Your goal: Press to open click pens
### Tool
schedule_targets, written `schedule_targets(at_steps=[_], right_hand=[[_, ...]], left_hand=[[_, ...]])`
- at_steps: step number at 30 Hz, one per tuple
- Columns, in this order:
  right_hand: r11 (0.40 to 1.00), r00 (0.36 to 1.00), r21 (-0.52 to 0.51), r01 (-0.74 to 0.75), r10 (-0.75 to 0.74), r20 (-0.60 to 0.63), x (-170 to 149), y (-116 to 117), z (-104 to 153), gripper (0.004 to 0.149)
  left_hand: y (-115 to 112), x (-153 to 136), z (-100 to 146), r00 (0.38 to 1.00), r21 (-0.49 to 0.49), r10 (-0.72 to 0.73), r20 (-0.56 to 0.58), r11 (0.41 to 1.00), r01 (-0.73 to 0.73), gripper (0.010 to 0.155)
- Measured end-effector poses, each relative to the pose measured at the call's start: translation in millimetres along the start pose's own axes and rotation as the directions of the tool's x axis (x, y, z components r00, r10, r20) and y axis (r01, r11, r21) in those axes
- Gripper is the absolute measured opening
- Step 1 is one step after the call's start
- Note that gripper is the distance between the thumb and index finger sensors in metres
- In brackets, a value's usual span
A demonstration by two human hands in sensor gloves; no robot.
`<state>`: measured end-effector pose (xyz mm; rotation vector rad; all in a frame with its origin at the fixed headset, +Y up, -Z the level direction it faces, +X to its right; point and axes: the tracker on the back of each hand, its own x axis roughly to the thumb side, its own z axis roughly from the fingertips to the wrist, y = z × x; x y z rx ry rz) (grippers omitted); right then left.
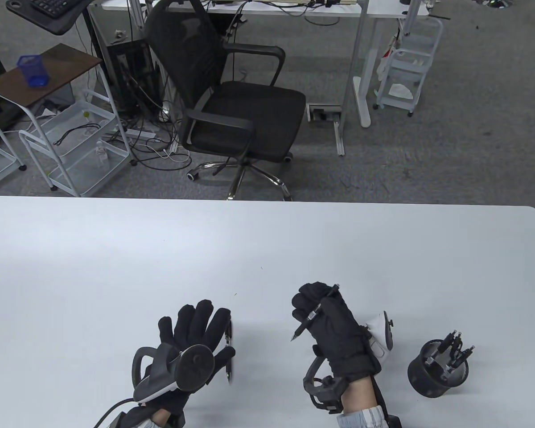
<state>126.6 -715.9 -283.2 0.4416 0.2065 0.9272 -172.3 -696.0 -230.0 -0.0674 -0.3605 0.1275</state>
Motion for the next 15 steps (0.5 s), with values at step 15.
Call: schedule_targets(at_steps=[15], right_hand=[[0.772, 0.738, 0.016, -0.635, 0.613, -0.281, -29, 12, -13, 0.05]], left_hand=[[2, -1, 1, 1.0, -0.003, 0.015, 0.002, 1.0, -0.015, 0.069]])
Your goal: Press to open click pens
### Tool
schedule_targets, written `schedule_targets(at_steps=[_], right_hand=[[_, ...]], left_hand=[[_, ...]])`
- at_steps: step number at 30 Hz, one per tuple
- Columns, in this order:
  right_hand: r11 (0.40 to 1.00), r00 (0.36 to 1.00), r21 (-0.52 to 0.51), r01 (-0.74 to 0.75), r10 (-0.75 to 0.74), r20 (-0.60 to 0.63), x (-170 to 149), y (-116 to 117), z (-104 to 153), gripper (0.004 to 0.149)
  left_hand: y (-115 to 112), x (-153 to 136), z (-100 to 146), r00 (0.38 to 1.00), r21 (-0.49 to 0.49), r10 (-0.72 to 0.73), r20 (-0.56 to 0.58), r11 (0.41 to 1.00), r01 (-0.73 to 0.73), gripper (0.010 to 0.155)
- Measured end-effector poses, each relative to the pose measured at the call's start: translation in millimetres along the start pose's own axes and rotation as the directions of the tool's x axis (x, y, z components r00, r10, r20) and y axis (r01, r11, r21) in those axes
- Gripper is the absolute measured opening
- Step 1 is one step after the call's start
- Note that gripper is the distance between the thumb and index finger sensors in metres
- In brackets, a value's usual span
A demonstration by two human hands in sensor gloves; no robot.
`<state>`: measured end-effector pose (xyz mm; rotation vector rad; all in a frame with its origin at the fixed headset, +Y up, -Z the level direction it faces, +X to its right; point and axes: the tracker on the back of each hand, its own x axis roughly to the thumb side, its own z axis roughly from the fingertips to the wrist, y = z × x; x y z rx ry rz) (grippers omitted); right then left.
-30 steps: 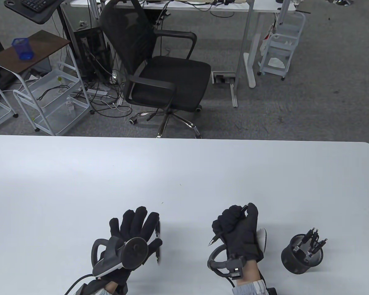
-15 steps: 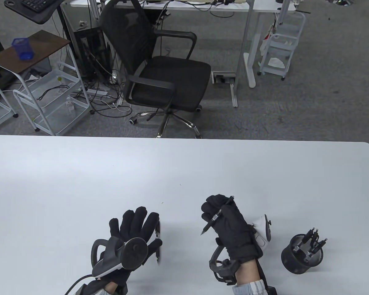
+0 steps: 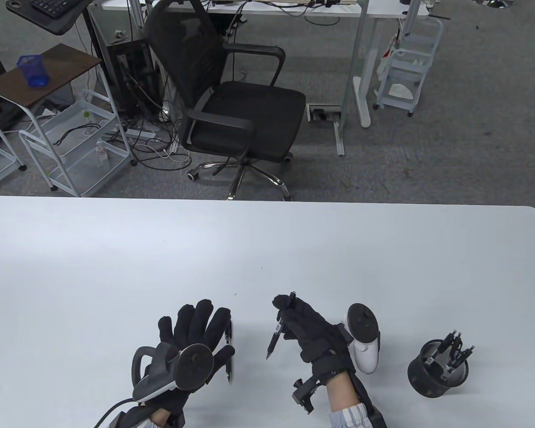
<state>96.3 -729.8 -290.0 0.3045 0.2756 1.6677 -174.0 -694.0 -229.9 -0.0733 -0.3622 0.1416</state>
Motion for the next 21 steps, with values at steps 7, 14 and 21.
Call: schedule_targets(at_steps=[7, 14, 21], right_hand=[[0.932, 0.912, 0.023, -0.363, 0.36, -0.196, -38, 42, -27, 0.059], [0.859, 0.809, 0.128, -0.495, 0.51, -0.292, -55, 63, -49, 0.06], [0.773, 0.71, 0.199, -0.603, 0.633, -0.309, -69, 77, -61, 0.059]], left_hand=[[2, -1, 1, 1.0, 0.004, 0.017, 0.008, 1.0, -0.017, 0.069], [2, 0, 1, 1.0, 0.002, 0.024, 0.013, 1.0, -0.024, 0.069], [2, 1, 1, 1.0, -0.005, 0.024, 0.015, 1.0, -0.024, 0.069]])
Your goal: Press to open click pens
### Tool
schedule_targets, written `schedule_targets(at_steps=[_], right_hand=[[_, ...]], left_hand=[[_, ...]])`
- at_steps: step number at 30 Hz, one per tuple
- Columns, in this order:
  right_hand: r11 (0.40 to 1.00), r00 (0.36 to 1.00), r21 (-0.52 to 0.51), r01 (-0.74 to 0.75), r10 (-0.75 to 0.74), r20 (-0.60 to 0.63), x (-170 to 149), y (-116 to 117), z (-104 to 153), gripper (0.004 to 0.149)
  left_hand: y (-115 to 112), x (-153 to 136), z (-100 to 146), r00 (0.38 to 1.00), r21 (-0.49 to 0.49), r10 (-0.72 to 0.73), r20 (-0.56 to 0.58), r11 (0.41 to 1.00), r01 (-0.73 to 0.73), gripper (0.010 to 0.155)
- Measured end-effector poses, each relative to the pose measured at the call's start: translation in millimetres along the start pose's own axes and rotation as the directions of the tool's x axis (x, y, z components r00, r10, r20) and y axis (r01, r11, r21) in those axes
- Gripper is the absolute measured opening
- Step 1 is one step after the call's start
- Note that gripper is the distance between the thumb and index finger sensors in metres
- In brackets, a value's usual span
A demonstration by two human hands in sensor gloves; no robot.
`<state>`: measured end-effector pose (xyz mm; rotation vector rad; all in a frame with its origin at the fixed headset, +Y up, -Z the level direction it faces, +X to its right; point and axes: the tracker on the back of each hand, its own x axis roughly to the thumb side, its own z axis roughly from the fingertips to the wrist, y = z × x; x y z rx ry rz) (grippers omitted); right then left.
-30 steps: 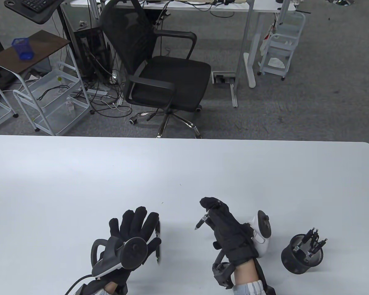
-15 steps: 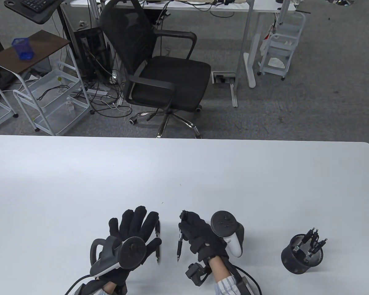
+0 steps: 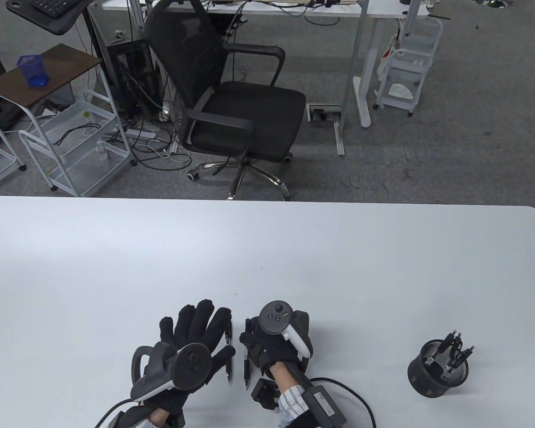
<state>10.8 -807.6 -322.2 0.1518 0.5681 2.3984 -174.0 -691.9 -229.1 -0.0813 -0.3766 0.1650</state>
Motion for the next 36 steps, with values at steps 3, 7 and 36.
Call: schedule_targets(at_steps=[3, 7, 36], right_hand=[[1.0, 1.0, -0.007, 0.0, 0.0, -0.009, 0, 3, -2, 0.059], [0.998, 0.998, -0.036, -0.044, 0.042, -0.04, -2, 8, -2, 0.057], [0.991, 0.99, -0.051, 0.127, -0.13, -0.057, -4, -59, 37, 0.072]], left_hand=[[0, 0, 0, 1.0, 0.001, 0.001, 0.001, 1.0, -0.001, 0.069], [0, -1, 0, 1.0, 0.004, 0.003, 0.0, 1.0, -0.003, 0.07], [-1, 3, 0, 1.0, -0.004, -0.008, 0.0, 1.0, 0.008, 0.07]])
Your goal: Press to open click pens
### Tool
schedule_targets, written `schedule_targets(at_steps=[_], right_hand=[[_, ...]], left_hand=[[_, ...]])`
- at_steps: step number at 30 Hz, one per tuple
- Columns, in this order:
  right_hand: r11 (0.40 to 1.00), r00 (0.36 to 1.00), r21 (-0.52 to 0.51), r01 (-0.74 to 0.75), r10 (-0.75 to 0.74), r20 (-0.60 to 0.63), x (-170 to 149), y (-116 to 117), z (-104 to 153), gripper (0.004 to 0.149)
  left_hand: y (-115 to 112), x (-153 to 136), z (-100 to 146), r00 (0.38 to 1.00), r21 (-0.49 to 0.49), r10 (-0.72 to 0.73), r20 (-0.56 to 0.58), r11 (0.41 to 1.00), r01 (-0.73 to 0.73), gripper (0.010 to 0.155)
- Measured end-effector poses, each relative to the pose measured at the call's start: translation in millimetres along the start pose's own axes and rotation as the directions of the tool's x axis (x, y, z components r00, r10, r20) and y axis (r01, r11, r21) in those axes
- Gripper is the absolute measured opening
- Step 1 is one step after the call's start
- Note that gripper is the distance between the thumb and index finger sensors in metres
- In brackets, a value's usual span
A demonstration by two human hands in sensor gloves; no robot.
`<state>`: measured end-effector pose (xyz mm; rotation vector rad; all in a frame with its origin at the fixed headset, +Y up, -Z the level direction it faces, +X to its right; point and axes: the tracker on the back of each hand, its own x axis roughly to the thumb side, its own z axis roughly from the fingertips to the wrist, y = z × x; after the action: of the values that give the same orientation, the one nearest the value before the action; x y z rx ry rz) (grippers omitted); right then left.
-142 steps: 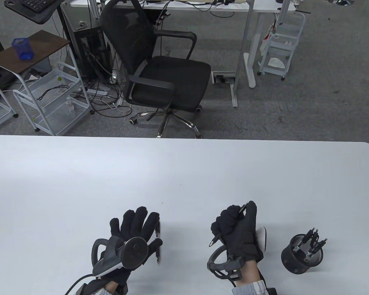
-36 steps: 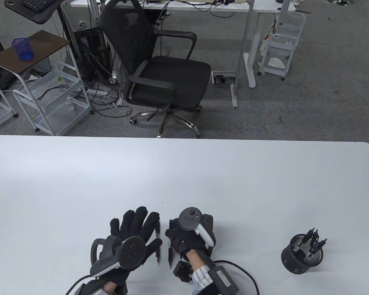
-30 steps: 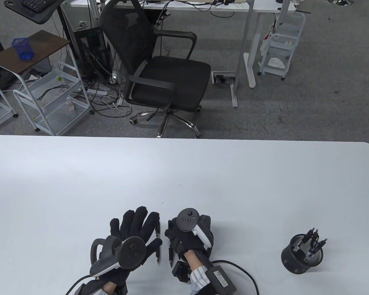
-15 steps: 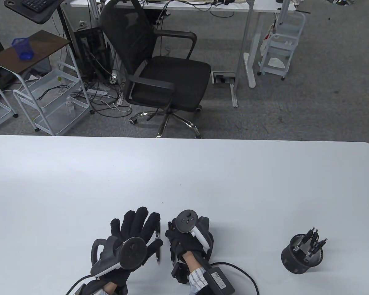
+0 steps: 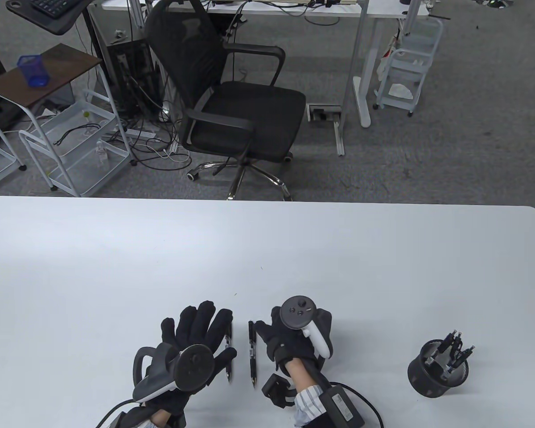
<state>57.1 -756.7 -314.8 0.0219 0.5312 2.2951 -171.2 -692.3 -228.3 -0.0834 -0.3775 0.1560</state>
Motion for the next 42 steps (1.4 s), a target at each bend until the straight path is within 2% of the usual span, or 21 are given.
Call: schedule_targets(at_steps=[3, 6, 10, 13, 17, 20, 26, 29, 34, 42], right_hand=[[0.991, 0.994, -0.075, -0.108, 0.109, 0.003, 10, -37, 20, 0.07], [0.946, 0.959, -0.163, -0.281, 0.274, -0.068, 14, -84, 44, 0.068], [0.881, 0.9, -0.196, -0.43, 0.401, -0.172, -2, -139, 67, 0.068], [0.839, 0.844, -0.165, -0.518, 0.471, -0.257, -24, -167, 78, 0.065], [0.774, 0.722, -0.056, -0.63, 0.558, -0.41, -57, -191, 90, 0.066], [0.768, 0.67, 0.0, -0.641, 0.56, -0.487, -80, -201, 96, 0.07], [0.793, 0.662, 0.028, -0.609, 0.527, -0.532, -108, -209, 102, 0.069], [0.782, 0.632, 0.051, -0.621, 0.539, -0.557, -114, -211, 104, 0.067], [0.775, 0.617, 0.061, -0.629, 0.545, -0.567, -118, -210, 103, 0.064], [0.717, 0.537, 0.102, -0.69, 0.601, -0.592, -124, -202, 93, 0.062]], left_hand=[[0, 0, 0, 1.0, 0.004, 0.001, 0.001, 1.0, -0.001, 0.07], [0, 0, 0, 1.0, 0.005, 0.004, 0.002, 1.0, -0.004, 0.07], [0, 0, 0, 1.0, 0.005, 0.004, 0.004, 1.0, -0.004, 0.07], [0, 1, 0, 1.0, 0.003, 0.003, 0.005, 1.0, -0.003, 0.07], [0, 1, 0, 1.0, -0.001, 0.002, 0.004, 1.0, -0.002, 0.07], [0, 1, 0, 1.0, -0.003, 0.0, 0.003, 1.0, 0.0, 0.07], [-1, 1, -1, 1.0, -0.009, -0.002, 0.004, 1.0, 0.003, 0.07], [-1, 2, -1, 1.0, -0.012, -0.004, 0.005, 1.0, 0.004, 0.07], [0, 2, -1, 1.0, -0.012, -0.004, 0.006, 1.0, 0.004, 0.07], [0, 2, -1, 1.0, -0.008, -0.001, 0.006, 1.0, 0.001, 0.07]])
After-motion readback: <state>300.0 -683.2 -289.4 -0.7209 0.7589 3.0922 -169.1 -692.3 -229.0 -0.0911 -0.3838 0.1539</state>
